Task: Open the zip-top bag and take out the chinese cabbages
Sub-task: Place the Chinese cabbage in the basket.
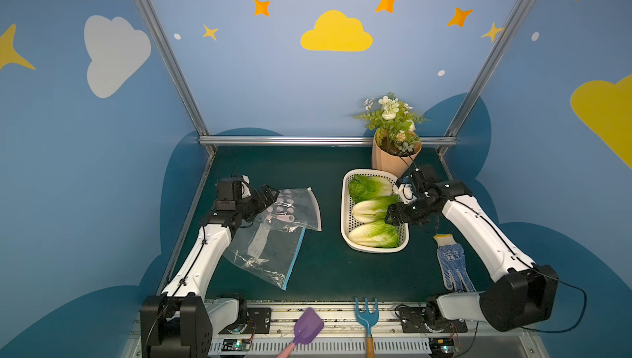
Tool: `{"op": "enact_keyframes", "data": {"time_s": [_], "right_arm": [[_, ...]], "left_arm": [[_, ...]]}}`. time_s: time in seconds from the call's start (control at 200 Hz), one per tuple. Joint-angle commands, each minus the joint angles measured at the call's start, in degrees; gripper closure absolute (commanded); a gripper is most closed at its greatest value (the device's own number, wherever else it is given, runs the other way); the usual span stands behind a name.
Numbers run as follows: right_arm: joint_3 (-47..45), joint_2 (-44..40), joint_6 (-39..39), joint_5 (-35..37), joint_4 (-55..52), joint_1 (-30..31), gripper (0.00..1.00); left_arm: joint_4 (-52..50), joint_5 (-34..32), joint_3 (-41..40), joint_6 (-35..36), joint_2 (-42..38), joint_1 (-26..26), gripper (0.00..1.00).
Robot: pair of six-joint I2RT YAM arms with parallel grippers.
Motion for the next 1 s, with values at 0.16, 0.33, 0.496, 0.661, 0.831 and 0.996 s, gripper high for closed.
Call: {"op": "enact_keyframes", "data": {"time_s": [0.16,0.33,0.496,0.661,0.831,0.996], "right_arm": [[3.7,-4.1,-1.2,10.0,5.7,-1.1,0.05],[4.6,-3.9,-4.3,10.6,14.1,-6.3,0.05],[-4.1,-5.9,-3.5,9.6,31.7,-13.5,0.05],[-20.5,-10.5,-1.5,8.7,55.2,-18.7,0.05],[-31.6,-11.7,-2.0,6.6,68.7,-19.9,0.05],[-38.2,-9.9,-2.6,5.4,76.4,-20.0,0.05]], "left_arm": [[-7.0,-19.6,4.7,3.4,-6.6,-0.1,0.0],[-6.3,-38.1,7.5,5.6,-6.0,-0.1,0.0],[3.1,-50.0,4.1,10.7,-3.8,-0.4,0.0],[19.6,-52.9,-6.8,18.0,-2.3,-0.5,0.0],[32.9,-51.1,-17.3,21.3,-3.0,-0.4,0.0],[39.3,-48.1,-22.3,23.8,-1.8,-0.5,0.0]]}}
